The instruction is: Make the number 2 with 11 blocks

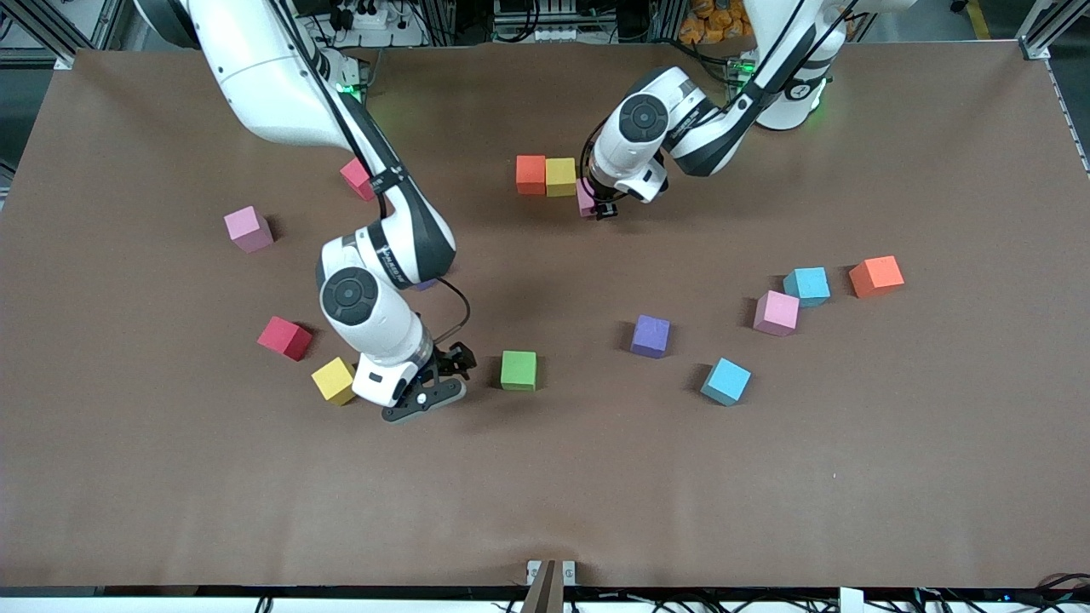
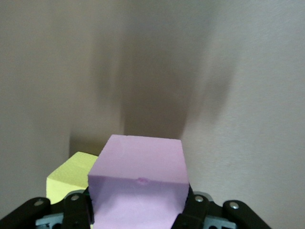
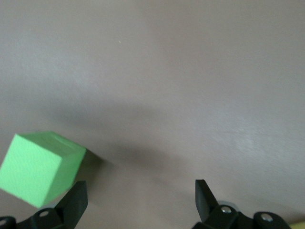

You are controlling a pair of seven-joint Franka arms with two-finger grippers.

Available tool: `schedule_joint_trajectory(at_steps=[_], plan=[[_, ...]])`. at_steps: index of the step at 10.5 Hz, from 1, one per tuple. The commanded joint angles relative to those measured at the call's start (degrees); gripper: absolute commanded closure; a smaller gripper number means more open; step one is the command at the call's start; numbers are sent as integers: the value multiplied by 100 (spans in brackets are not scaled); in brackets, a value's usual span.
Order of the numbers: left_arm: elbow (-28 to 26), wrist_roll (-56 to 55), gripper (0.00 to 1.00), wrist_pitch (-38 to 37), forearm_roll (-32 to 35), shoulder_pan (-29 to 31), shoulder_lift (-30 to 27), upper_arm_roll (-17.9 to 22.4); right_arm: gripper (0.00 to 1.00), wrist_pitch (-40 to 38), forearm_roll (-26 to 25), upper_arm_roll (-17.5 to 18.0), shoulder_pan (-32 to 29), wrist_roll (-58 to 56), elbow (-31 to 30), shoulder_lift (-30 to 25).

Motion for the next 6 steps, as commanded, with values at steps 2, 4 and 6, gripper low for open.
schedule_joint_trajectory(at_steps=[2, 4, 6], plan=[[-215, 191, 94, 33, -84, 116, -224, -133, 0, 49, 38, -3, 356, 886, 639, 384], [-391, 183, 96, 77, -84, 125, -259, -317, 0, 75, 20, -12, 628, 1553, 894, 559], [-461, 183, 96, 103, -84, 125, -259, -475, 0, 424, 3, -21, 735, 1820, 965, 735]])
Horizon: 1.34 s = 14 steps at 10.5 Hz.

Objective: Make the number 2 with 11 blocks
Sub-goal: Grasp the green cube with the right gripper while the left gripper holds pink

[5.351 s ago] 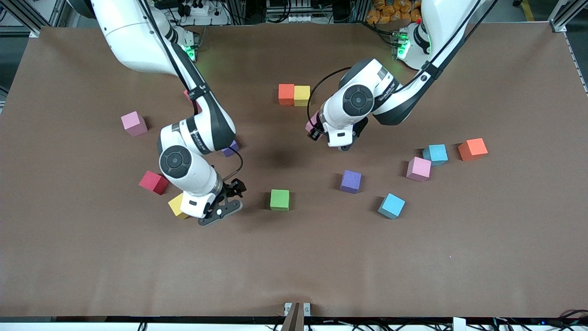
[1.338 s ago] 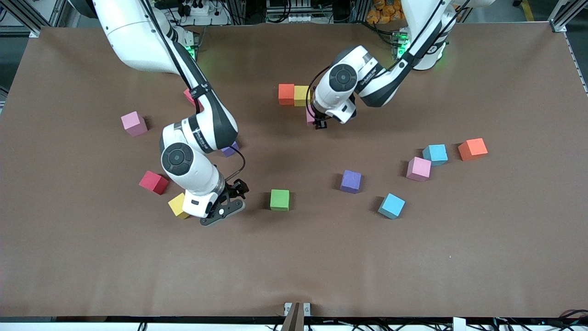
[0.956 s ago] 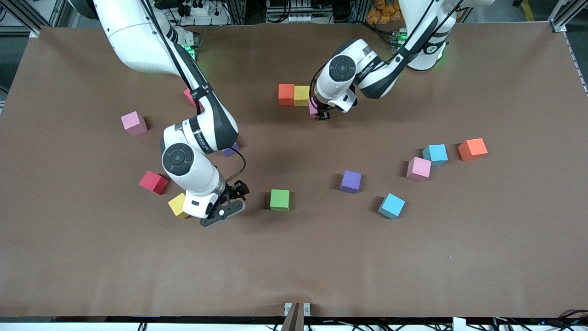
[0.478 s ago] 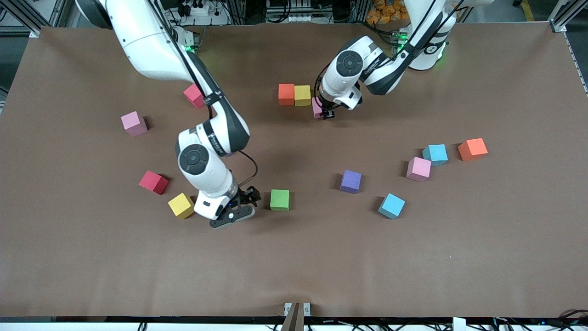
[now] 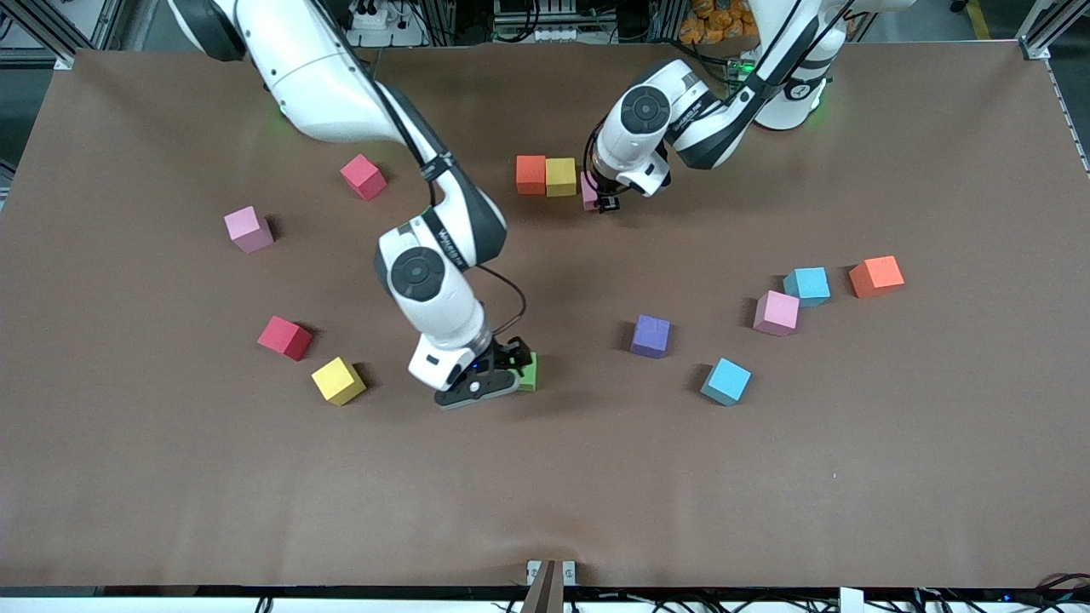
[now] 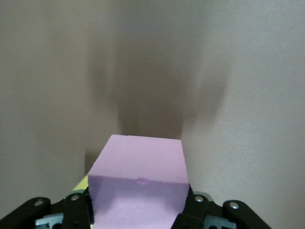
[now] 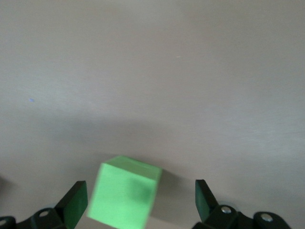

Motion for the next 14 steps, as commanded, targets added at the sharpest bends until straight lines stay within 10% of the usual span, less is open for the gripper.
schedule_joint_trajectory(at_steps=[1, 14], plan=[[-257, 65, 97, 179, -75, 60, -177, -197, 0, 456, 12, -31, 44, 235, 315, 439], [-645, 566, 98, 1199, 12, 34, 183, -452, 0, 889, -375, -215, 167, 331, 210, 660]])
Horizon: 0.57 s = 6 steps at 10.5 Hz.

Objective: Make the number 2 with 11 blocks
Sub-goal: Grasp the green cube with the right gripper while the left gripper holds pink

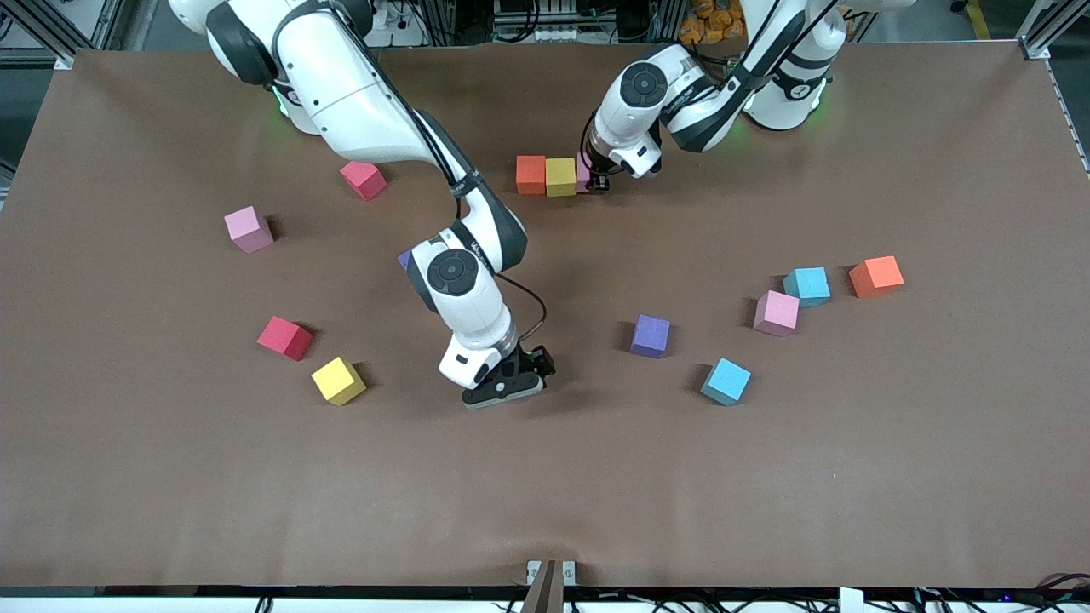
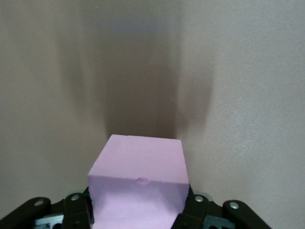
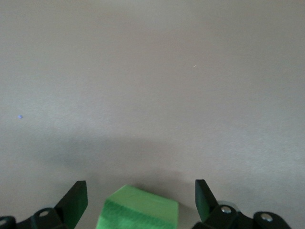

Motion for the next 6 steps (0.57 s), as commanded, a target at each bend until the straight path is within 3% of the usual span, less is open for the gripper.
schedule_joint_trajectory(at_steps=[1, 6], plan=[[-54, 121, 98, 202, 73, 35, 150, -47, 0, -11, -96, -97, 35, 149, 7, 70], [-45, 121, 96, 202, 91, 44, 160, -30, 0, -20, -8, -88, 35, 571, -11, 70]])
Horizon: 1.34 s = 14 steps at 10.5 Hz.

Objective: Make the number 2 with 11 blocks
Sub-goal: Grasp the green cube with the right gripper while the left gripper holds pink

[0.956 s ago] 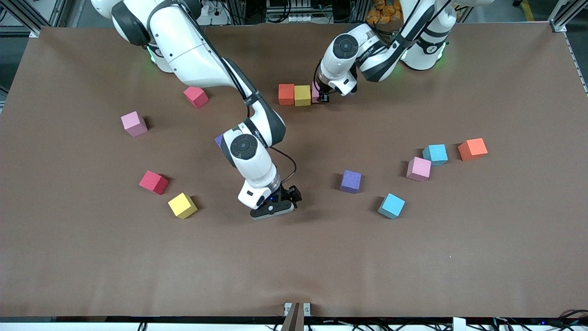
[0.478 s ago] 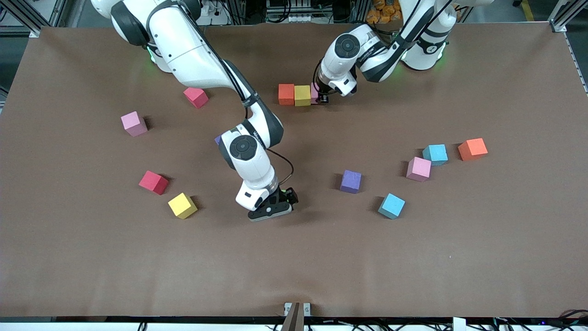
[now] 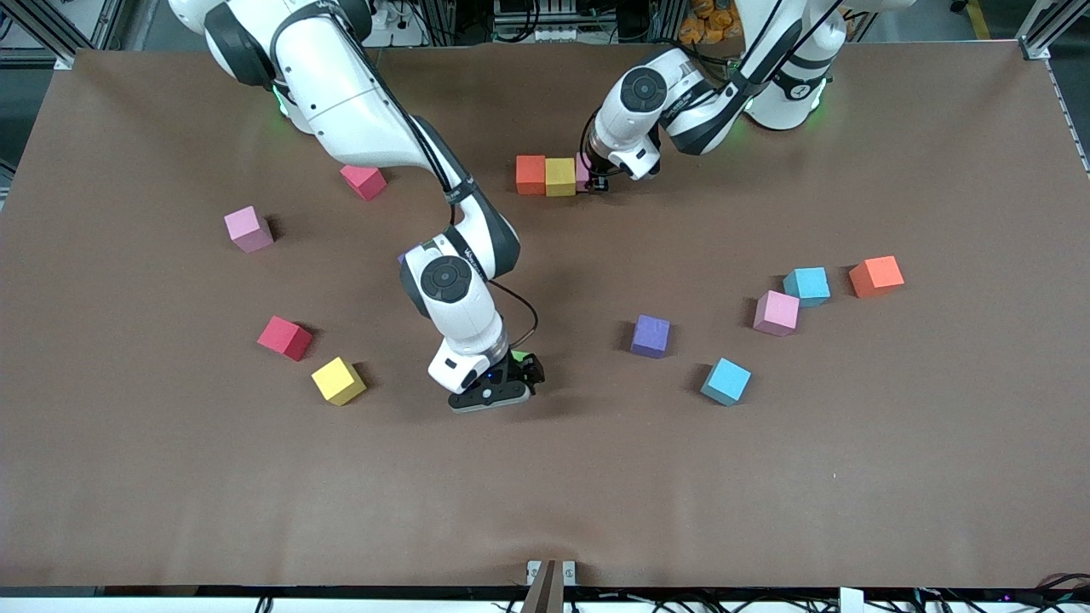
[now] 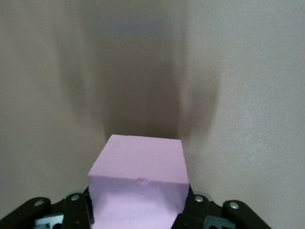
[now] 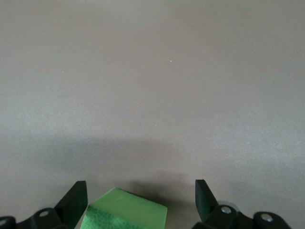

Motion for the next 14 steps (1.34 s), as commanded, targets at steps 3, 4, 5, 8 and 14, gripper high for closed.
schedule_joint_trajectory(at_steps=[3, 4, 5, 8, 14], plan=[[-17, 111, 95, 109, 185, 54, 13, 83, 0, -6, -2, -6, 67, 416, -12, 35], [-8, 111, 95, 109, 256, 54, 91, 110, 0, -23, -2, -6, 93, 522, -21, 35], [10, 111, 95, 109, 335, 62, 109, 128, 0, -76, -2, -6, 102, 688, -47, 27], [27, 111, 94, 109, 335, 62, 136, 163, 0, -356, -28, -15, 172, 1129, -109, 18], [89, 102, 93, 109, 344, 36, 154, 163, 0, -920, -37, -15, 32, 1085, 14, -70]])
